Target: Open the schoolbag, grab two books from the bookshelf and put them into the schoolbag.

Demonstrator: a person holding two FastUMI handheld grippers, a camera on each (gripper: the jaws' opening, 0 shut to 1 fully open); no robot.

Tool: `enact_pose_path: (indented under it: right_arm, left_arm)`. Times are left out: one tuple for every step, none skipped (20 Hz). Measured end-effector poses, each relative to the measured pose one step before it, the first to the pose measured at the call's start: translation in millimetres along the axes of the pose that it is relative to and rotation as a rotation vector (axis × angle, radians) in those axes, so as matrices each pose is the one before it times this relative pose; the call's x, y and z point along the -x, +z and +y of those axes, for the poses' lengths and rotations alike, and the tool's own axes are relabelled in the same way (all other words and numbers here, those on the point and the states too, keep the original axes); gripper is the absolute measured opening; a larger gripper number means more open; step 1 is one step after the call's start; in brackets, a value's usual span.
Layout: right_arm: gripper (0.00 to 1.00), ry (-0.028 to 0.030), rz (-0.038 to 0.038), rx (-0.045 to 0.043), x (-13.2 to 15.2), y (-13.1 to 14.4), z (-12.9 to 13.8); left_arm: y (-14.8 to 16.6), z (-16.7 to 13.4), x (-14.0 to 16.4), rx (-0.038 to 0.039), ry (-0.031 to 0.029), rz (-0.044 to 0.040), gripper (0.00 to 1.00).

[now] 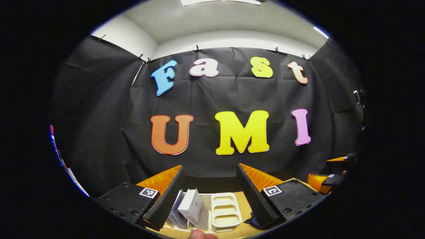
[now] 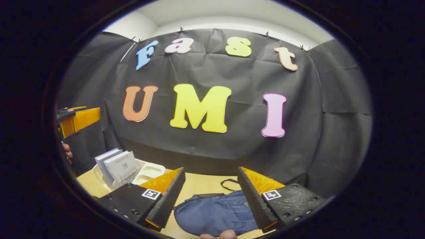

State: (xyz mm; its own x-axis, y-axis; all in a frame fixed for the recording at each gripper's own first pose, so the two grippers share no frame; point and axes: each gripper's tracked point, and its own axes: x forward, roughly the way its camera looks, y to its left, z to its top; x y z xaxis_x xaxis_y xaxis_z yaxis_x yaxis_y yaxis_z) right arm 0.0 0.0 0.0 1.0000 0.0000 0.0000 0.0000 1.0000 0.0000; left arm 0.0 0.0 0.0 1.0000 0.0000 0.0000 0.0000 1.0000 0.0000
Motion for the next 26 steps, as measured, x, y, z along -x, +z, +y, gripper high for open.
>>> enact_pose_path:
  right_arm:
    - [0.92, -0.00069, 0.00161, 0.00236, 0.22, 0.3, 0.44]
    - [0.92, 0.0013, -0.00022, -0.00126, 0.2, 0.39, 0.5]
    - [0.92, -0.00205, -0.00106, 0.00336, -0.01, 1.47, 0.49]
    - [0.98, -0.00207, 0.00002, 0.00475, 0.72, -0.72, -0.03]
    - [0.95, -0.00222, 0.00256, 0.0047, 0.42, -0.34, -0.29]
    - [0.95, -0.00186, 0.00327, 0.00246, 0.14, -1.13, -0.62]
    - [0.95, -0.00256, 0.00219, 0.00029, 1.03, -0.13, -0.59]
    - [0.93, -0.00284, 0.00147, 0.00014, 1.68, 0.0, -0.6]
    - [0.93, -0.00391, 0.00242, 0.00039, 0.47, 0.41, -0.74]
    - [0.93, -0.00181, 0.00115, 0.00078, 0.87, -0.54, 0.56]
    - [0.93, -0.00002, 0.00122, 0.00109, 0.29, 0.43, 0.18]
    - [0.95, -0.00029, 0.0024, 0.00418, 1.15, -0.88, -0.06]
    - [0.95, 0.00062, 0.00233, 0.00611, 1.13, -0.42, -0.34]
    - [0.95, 0.0004, 0.00263, 0.0034, 1.0, 0.35, -0.03]
    - [0.95, -0.00101, 0.00298, 0.0033, 0.75, -1.71, -0.08]
    - [0.96, -0.0004, 0.00306, 0.00282, 0.02, -0.52, -0.56]
    - [0.97, -0.00056, 0.00379, 0.00255, 1.41, -1.35, -0.62]
    - [0.98, 0.0008, 0.00295, 0.00165, 0.83, 0.09, 0.04]
    - [0.98, 0.0009, 0.00127, 0.00217, -0.97, 0.23, 0.6]
    - [0.98, 0.00126, 0.00124, 0.00207, -0.01, 0.32, 0.13]
    - [0.98, 0.00277, 0.00215, 0.00122, -0.48, -0.74, 0.44]
    - [0.98, 0.0033, 0.00493, 0.00132, 0.06, -1.16, 0.8]
    - [0.98, 0.00642, 0.00771, 0.00265, -1.17, -2.85, 1.47]
    - [0.95, 0.00767, 0.00752, 0.00469, -0.85, -1.29, 2.55]
    - [0.98, 0.01119, 0.01032, 0.00628, -1.02, -2.96, 2.8]
    - [0.95, 0.01143, 0.01279, 0.00718, -1.14, -3.55, 3.27]
  left_arm:
    - [-1.01, -0.12, -1.41, 0.00545, -0.00458, 0.00602, 0.98]
    - [-0.6, -0.91, 0.14, 0.00306, -0.00444, 0.00365, 0.98]
    - [0.86, 0.31, -0.85, 0.00153, -0.00265, 0.00041, 0.98]
    - [0.8, 0.37, -0.15, 0.00059, -0.00222, -0.00134, 0.98]
    - [-0.67, -1.57, -0.76, 0.0009, -0.0036, -0.00007, 0.98]
    - [-0.54, -0.23, -0.25, 0.00114, -0.00379, -0.00058, 0.98]
    - [0.41, -0.3, 0.41, 0.00186, -0.00344, -0.00086, 0.98]
    - [0.29, -0.59, 0.1, 0.0016, -0.00192, -0.00025, 0.98]
    - [0.16, 1.98, 0.6, 0.00199, -0.00018, 0.00007, 0.98]
    - [-0.77, 1.11, -0.26, 0.00209, 0.00125, 0.00096, 0.98]
    - [-0.14, -0.05, -0.09, 0.00159, -0.00026, 0.00102, 0.98]
    - [0.19, 0.03, 0.56, 0.00074, -0.00029, 0.00045, 0.98]
    - [-0.24, 1.09, 1.36, 0.00091, 0.00016, -0.00318, 0.98]
    - [0.92, 0.21, -0.59, 0.001, -0.00088, -0.00144, 0.98]
    - [0.59, -0.46, 0.25, 0.00164, -0.00152, -0.00108, 0.98]
    - [-0.85, 0.08, 1.01, 0.0017, -0.00194, 0.00065, 0.98]
    - [0.43, -0.8, -0.29, 0.00178, -0.00153, 0.0, 0.98]
    - [0.15, -0.47, 0.05, 0.00187, -0.00073, -0.00058, 0.98]
    - [0.13, 1.2, -0.15, 0.0008, 0.00053, -0.00118, 0.98]
    - [0.55, 0.0, -0.19, -0.00091, 0.001, 0.00021, 0.98]
    - [0.04, -0.01, -0.58, -0.00186, 0.00107, 0.00196, 0.98]
    - [-1.07, 0.46, 0.51, -0.00172, 0.00134, 0.00094, 0.98]
    - [0.37, 0.19, 0.44, -0.00042, 0.00219, -0.00128, 0.98]
    - [0.81, 0.52, 0.47, 0.0013, 0.00137, -0.00148, 0.98]
    - [-0.19, -0.78, -0.49, 0.0005, 0.00054, 0.00107, 0.98]
    - [-0.36, 0.09, -1.06, 0.00043, 0.00188, 0.00079, 0.98]
